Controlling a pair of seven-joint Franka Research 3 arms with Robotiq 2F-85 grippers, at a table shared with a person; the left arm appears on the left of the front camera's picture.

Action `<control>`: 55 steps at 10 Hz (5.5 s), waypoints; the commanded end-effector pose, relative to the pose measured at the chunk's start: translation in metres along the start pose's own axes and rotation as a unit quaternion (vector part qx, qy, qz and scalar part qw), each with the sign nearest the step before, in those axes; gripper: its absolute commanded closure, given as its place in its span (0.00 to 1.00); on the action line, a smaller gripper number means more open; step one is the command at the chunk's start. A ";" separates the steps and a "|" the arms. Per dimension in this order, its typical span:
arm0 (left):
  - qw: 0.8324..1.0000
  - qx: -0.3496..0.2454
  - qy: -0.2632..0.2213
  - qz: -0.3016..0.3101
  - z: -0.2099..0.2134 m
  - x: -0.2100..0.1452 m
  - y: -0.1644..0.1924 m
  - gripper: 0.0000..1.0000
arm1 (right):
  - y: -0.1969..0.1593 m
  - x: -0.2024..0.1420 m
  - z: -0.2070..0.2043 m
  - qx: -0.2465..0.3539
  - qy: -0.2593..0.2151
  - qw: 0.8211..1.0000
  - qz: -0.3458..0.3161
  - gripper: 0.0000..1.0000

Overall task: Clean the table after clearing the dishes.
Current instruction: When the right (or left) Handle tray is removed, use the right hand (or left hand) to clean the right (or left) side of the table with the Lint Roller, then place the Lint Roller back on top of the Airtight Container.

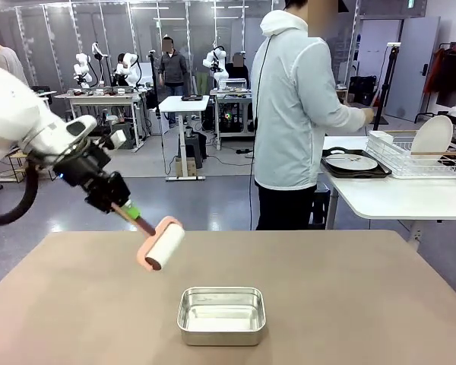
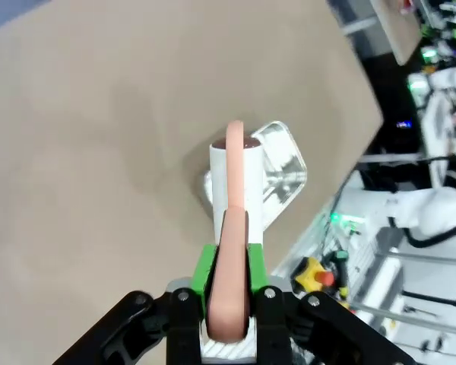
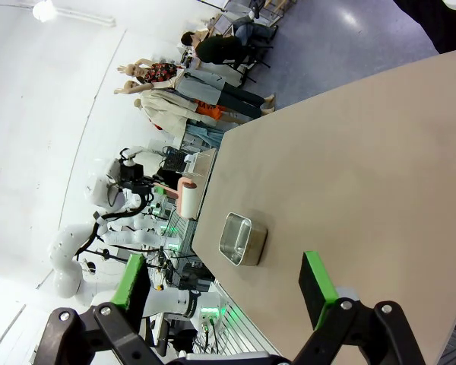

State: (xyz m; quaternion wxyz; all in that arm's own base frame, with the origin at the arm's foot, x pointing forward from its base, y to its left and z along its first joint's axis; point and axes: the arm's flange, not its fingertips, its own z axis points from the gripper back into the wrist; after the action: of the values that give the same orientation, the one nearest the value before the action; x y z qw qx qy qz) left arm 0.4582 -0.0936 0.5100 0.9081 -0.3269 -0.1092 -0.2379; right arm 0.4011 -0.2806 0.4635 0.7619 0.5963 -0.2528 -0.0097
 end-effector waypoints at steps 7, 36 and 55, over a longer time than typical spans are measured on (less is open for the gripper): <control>0.994 -0.048 -0.075 0.067 0.006 0.037 0.033 0.78 | 0.003 -0.003 -0.001 0.004 0.000 1.000 0.007 0.00; 0.943 0.140 -0.105 0.282 0.065 -0.097 0.417 0.78 | 0.003 -0.003 -0.001 0.004 0.000 1.000 0.007 0.00; 0.913 0.286 -0.168 0.237 0.238 -0.060 0.190 0.78 | 0.003 -0.003 -0.001 0.004 0.000 1.000 0.007 0.00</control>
State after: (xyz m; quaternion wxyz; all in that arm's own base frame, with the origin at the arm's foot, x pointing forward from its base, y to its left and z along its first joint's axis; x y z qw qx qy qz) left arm 0.4918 0.2069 0.5632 0.9602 -0.1075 -0.2408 0.0921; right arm 0.4011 -0.2805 0.4633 0.7618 0.5965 -0.2526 -0.0097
